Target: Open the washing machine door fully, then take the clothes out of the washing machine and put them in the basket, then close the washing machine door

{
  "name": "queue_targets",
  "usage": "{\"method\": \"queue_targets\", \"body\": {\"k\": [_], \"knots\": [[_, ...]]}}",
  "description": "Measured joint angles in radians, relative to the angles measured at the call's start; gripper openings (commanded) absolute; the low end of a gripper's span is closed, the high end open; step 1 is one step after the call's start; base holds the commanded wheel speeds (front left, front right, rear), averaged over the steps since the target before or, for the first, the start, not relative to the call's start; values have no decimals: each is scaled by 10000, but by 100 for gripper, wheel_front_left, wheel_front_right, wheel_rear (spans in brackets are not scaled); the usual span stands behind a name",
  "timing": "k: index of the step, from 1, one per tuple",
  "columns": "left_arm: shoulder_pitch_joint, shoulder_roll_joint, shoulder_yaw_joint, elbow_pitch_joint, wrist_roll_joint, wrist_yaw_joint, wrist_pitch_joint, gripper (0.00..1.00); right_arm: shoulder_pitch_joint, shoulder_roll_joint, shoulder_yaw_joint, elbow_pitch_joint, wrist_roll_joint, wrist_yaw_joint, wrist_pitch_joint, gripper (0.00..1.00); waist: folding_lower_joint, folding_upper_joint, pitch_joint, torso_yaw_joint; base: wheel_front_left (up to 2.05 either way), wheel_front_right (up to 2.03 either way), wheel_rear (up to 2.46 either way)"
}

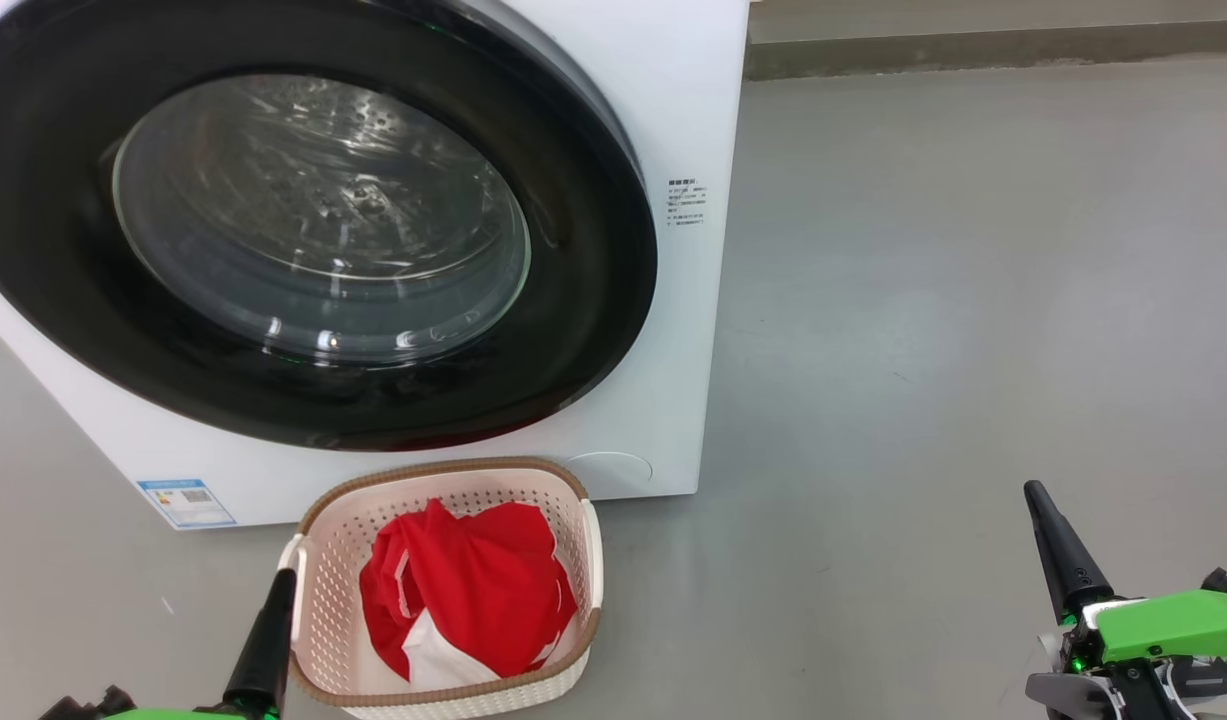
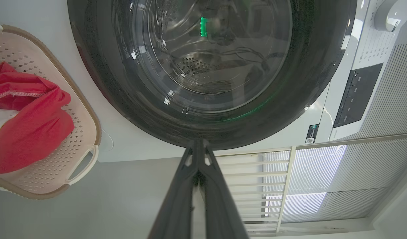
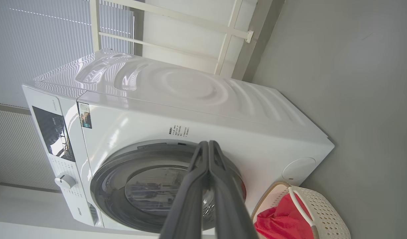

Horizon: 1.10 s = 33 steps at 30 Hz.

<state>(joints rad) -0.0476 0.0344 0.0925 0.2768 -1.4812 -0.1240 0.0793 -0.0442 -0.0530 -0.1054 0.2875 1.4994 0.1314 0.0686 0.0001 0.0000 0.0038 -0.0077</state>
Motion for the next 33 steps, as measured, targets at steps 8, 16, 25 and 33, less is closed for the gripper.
{"method": "queue_targets", "body": {"k": [8,16,25,33], "knots": [[-150,2,-31,-13,-869,0,176,0,-58,10,-113,-82,767,-2,245,0,0,0,-6,58,0,0,0],[-204,2,-46,-50,-1206,0,293,0,-219,15,-144,-134,1122,-2,343,0,0,0,-8,77,0,0,0],[-204,2,-48,-50,-1206,0,293,0,-219,17,-150,-134,1122,-2,343,0,-1,0,-8,77,0,0,0],[-204,2,-48,-50,-1206,0,293,0,-219,21,-157,-134,1122,-4,345,0,0,0,-8,76,0,0,0]]}}
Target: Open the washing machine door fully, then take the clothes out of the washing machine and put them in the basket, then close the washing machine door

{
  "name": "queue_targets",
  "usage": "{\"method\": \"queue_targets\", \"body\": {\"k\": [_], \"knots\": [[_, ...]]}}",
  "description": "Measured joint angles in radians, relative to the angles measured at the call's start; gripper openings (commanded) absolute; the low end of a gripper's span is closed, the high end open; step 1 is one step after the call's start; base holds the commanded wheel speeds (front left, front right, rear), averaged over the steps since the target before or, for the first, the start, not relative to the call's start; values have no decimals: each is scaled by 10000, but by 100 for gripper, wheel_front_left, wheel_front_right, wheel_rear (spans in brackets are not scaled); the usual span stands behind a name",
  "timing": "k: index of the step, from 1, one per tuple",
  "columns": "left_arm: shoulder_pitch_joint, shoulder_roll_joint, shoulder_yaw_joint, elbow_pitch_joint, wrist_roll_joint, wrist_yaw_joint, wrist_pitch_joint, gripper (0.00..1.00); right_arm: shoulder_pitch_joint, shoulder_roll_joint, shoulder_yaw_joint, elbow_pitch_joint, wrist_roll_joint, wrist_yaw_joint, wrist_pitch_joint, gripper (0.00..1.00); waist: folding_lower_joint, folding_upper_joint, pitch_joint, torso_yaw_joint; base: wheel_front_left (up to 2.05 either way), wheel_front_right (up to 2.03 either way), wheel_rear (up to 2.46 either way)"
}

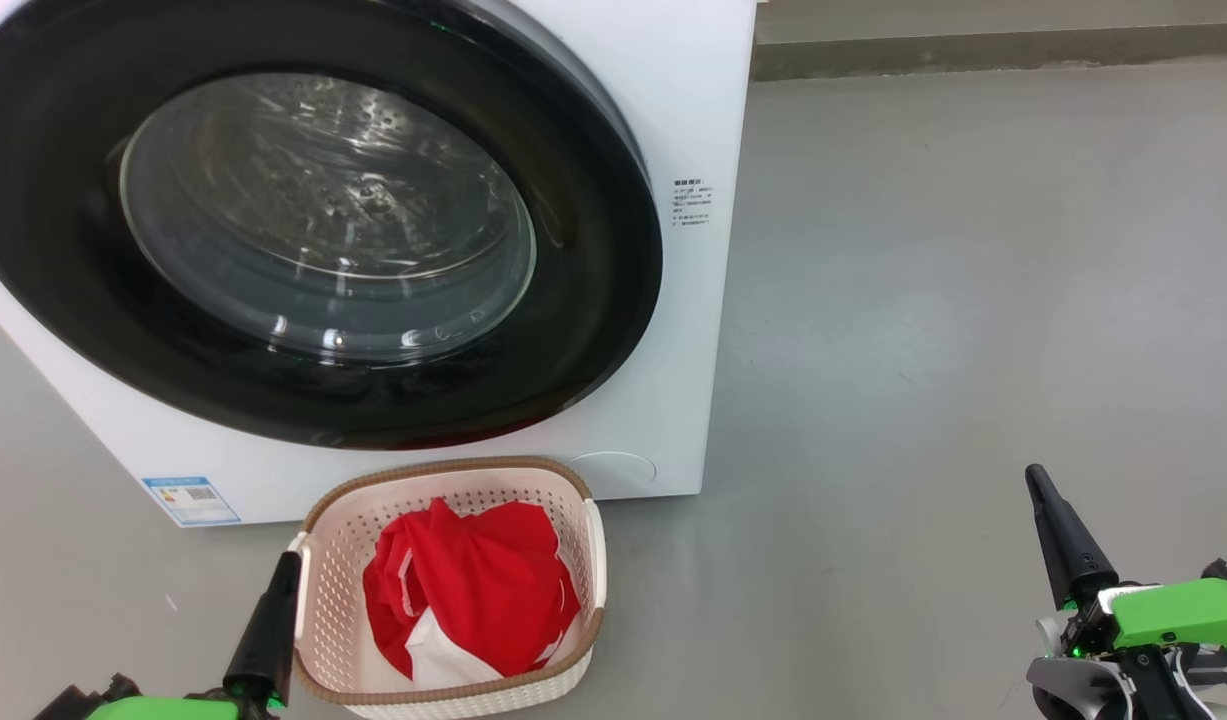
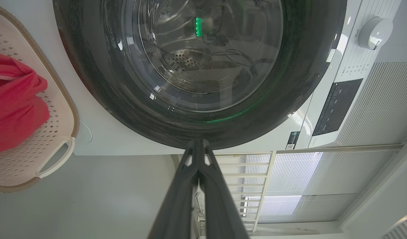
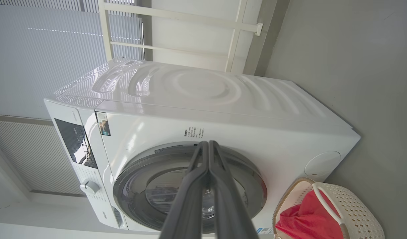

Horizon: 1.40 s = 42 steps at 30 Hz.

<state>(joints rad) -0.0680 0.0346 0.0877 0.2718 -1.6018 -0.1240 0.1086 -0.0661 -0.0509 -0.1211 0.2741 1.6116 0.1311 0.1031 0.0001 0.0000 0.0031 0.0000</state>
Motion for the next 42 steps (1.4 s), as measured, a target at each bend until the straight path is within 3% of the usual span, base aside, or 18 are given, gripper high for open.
{"method": "queue_targets", "body": {"k": [42], "knots": [[0,0,-2,0,0,0,0,0,0,19,-21,0,0,-8,29,0,0,0,0,0,0,0,0]]}}
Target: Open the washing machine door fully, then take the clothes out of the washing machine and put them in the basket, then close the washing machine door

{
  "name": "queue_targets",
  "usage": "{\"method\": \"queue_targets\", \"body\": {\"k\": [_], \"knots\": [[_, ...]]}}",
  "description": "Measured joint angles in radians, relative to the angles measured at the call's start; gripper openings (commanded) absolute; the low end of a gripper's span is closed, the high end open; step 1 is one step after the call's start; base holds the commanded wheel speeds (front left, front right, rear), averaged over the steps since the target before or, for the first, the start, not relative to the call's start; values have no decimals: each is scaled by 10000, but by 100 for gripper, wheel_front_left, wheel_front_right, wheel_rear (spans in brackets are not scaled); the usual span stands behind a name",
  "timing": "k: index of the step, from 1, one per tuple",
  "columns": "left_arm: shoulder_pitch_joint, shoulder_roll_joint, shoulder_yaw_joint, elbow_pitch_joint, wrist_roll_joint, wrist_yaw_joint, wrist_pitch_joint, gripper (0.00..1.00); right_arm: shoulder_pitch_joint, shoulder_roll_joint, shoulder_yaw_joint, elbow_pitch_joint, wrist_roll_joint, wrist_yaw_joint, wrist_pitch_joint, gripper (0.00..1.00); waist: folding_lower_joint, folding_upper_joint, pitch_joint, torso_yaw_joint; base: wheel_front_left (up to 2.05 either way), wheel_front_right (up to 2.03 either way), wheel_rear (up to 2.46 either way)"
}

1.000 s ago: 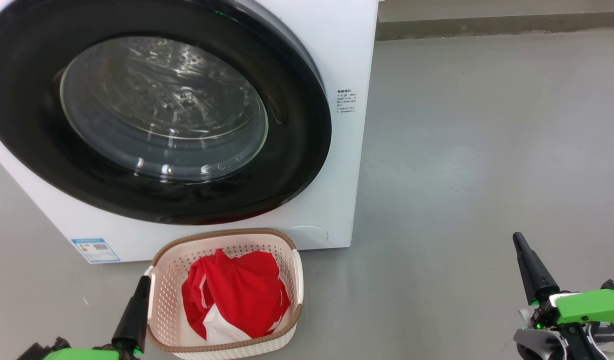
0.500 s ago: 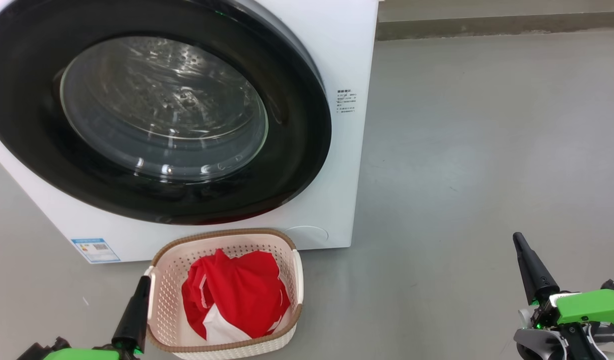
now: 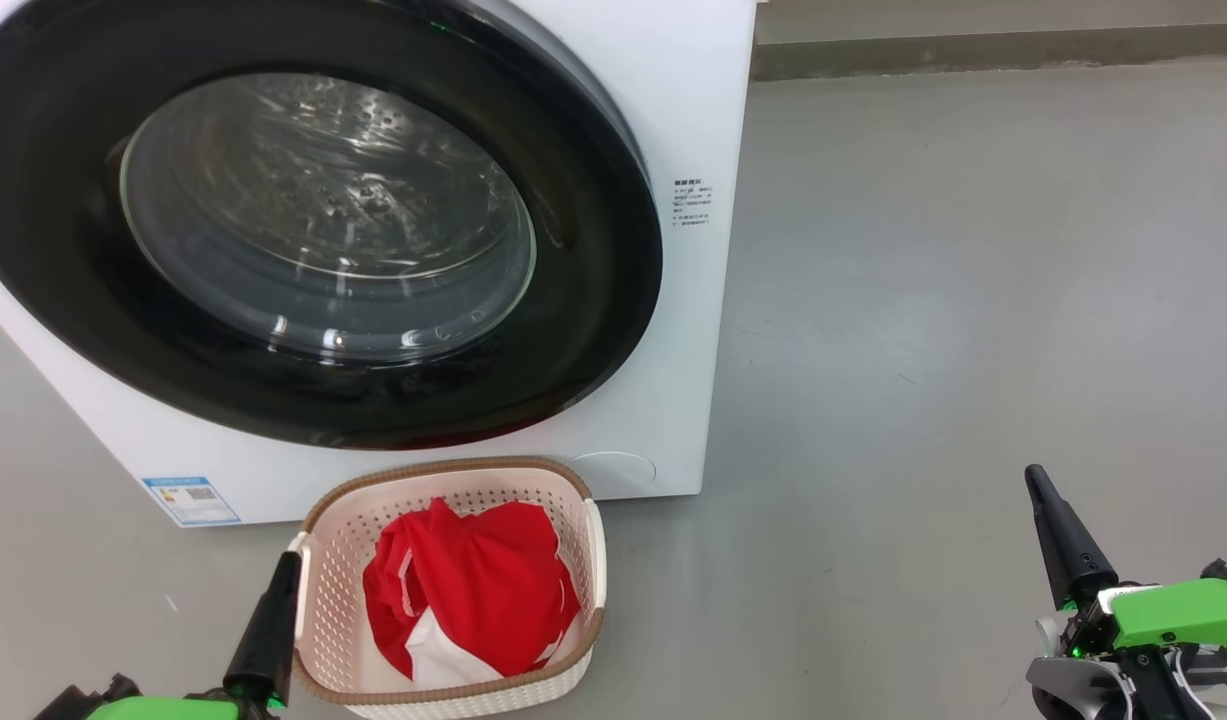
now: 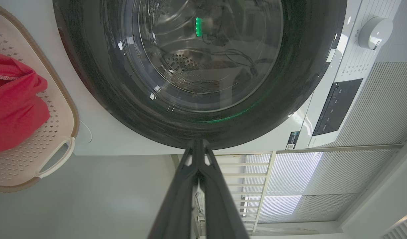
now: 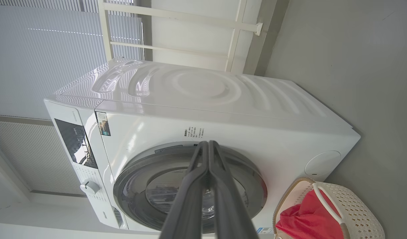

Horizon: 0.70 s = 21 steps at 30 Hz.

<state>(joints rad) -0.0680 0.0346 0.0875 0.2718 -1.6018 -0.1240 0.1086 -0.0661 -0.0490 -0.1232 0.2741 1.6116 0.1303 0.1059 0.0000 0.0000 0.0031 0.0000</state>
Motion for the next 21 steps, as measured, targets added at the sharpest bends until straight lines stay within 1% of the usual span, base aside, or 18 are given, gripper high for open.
{"method": "queue_targets", "body": {"k": [21], "knots": [[0,0,-2,0,0,0,0,0,0,15,-13,0,-2,0,0,0,0,0,0,0,0,0,0]]}}
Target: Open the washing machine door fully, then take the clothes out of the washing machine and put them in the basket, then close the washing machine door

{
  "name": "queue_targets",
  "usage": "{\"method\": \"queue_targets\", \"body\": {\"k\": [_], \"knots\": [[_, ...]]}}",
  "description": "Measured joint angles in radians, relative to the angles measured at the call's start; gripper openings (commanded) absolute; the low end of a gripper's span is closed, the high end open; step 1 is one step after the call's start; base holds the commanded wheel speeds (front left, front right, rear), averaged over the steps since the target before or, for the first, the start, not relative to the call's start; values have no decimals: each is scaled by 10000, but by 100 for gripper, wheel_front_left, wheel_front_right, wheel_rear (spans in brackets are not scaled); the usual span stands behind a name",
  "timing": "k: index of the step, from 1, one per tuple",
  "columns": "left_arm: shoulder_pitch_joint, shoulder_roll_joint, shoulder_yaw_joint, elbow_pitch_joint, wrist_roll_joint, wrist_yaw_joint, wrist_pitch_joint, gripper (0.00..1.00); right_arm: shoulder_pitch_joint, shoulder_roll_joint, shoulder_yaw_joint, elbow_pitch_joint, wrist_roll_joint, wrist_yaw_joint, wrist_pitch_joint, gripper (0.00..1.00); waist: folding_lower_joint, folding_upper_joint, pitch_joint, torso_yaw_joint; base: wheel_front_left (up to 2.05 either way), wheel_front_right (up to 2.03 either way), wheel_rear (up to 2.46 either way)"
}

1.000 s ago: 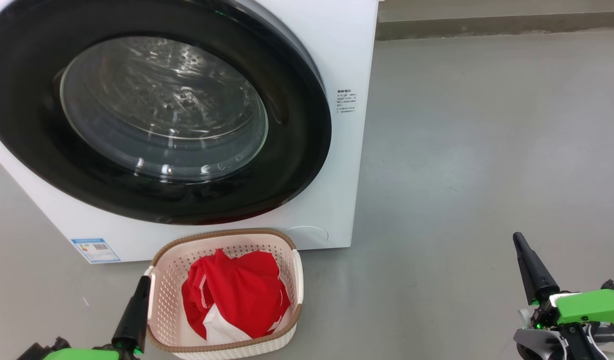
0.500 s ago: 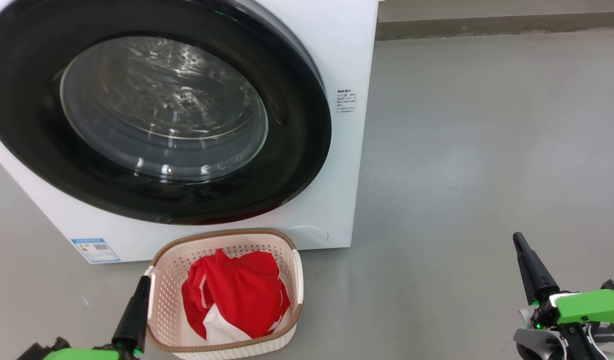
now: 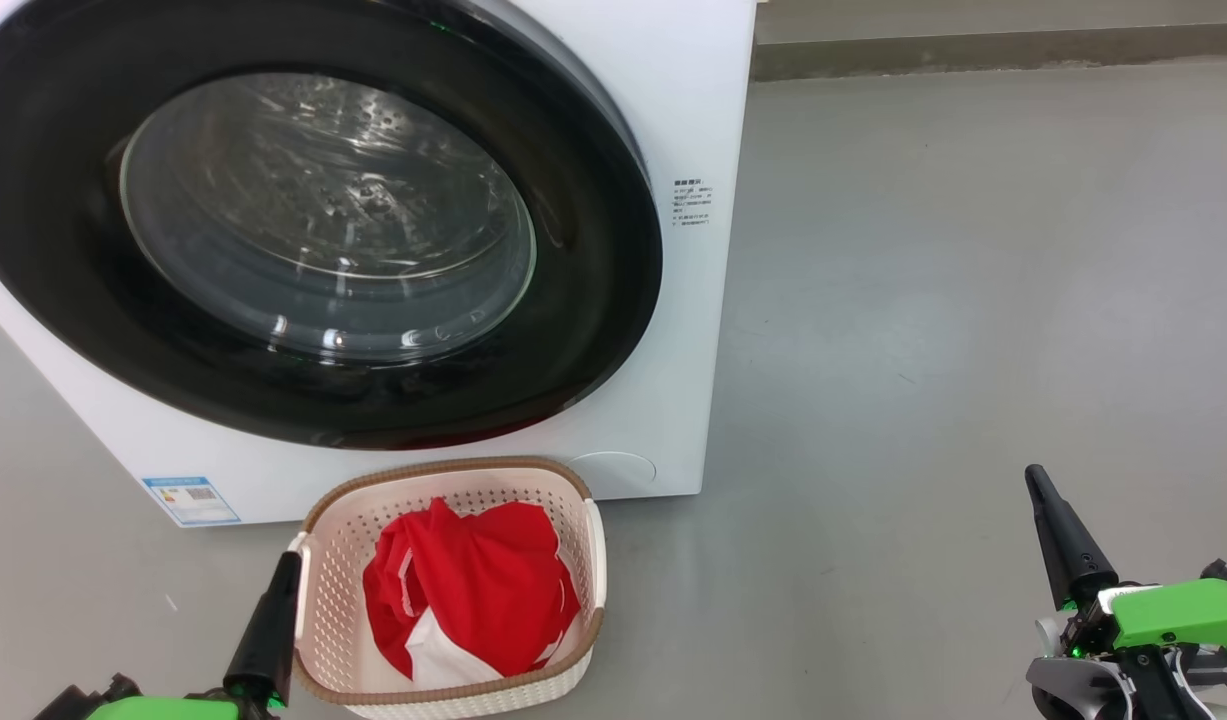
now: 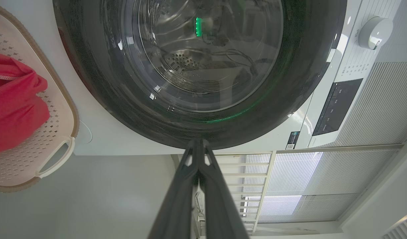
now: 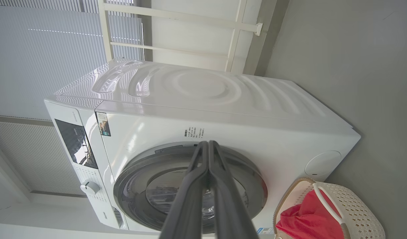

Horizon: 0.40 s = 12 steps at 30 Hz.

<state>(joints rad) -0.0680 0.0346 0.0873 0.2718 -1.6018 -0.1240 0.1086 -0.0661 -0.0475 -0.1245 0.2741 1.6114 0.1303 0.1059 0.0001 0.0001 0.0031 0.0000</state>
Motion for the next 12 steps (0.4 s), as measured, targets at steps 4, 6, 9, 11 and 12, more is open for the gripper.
{"method": "queue_targets", "body": {"k": [4,6,9,11,12], "knots": [[0,0,0,0,0,0,0,0,0,2,-4,0,0,0,0,0,0,0,0,0,0,0,0],[0,0,0,0,0,0,0,0,0,2,-6,0,0,0,0,0,0,0,0,0,0,0,0],[0,0,0,0,0,0,0,0,0,4,-8,0,0,0,2,0,0,0,0,0,0,0,0],[0,0,0,0,0,0,0,0,0,4,-10,0,0,0,2,0,0,0,0,0,0,0,0],[0,0,0,0,0,0,0,0,0,4,-10,0,0,0,2,0,0,0,0,0,0,0,0]]}}
